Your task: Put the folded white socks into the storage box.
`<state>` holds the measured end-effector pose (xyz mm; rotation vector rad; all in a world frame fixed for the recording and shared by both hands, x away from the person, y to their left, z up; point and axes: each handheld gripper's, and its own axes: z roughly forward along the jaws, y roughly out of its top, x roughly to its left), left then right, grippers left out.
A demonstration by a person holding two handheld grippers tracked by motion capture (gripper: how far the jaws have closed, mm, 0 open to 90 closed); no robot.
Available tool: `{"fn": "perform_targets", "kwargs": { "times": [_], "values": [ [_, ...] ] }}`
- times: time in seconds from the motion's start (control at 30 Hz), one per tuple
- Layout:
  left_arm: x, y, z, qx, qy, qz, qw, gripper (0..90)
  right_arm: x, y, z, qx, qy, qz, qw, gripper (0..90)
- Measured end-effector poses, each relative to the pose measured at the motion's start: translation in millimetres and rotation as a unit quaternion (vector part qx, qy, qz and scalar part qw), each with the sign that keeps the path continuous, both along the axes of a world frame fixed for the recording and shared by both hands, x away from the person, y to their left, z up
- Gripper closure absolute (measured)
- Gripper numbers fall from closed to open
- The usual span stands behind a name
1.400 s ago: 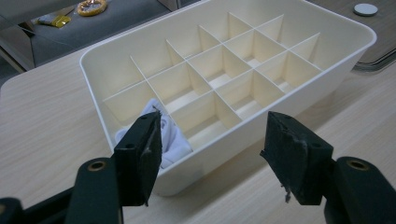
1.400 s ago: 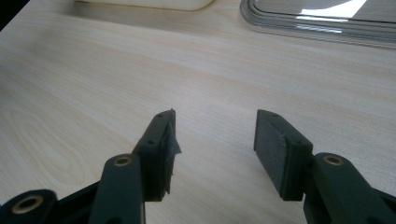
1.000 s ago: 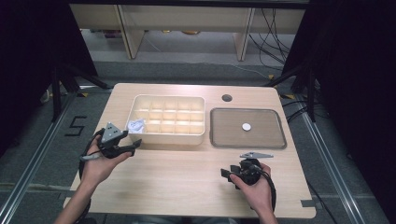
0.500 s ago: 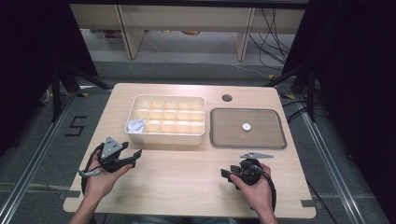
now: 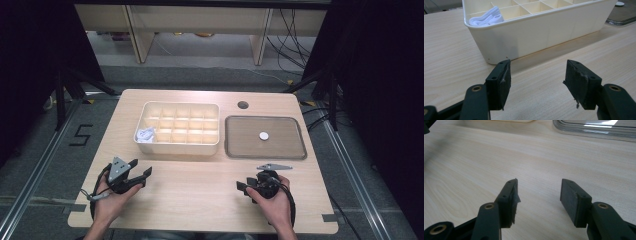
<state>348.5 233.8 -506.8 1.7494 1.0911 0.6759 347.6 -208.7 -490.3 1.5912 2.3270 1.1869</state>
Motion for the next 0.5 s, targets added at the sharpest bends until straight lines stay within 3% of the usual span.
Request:
{"fn": "perform_targets", "kwargs": {
  "times": [0.27, 0.33, 0.37, 0.5],
  "values": [
    [-1.6, -1.9, -4.6, -0.008, -0.008, -0.001, 0.9999, 37.0, -0.7, 0.9, 0.7, -0.003, 0.011, -0.009, 0.9999, 49.0],
    [-1.5, -1.4, -5.2, -0.014, -0.013, -0.002, 0.9998, 36.9, -0.4, -0.3, 1.3, 0.001, 0.001, -0.001, 1.0, 49.0],
    [-1.7, -1.1, -5.3, -0.014, -0.015, -0.001, 0.9998, 36.9, -0.8, -0.2, 2.6, -0.006, 0.001, -0.01, 0.9999, 49.0],
    [-2.5, 0.1, -4.2, -0.018, -0.026, 0.001, 0.9995, 36.7, -3.7, -2.2, 12.6, 0.012, -0.018, 0.004, 0.9998, 49.4]
  ]
}}
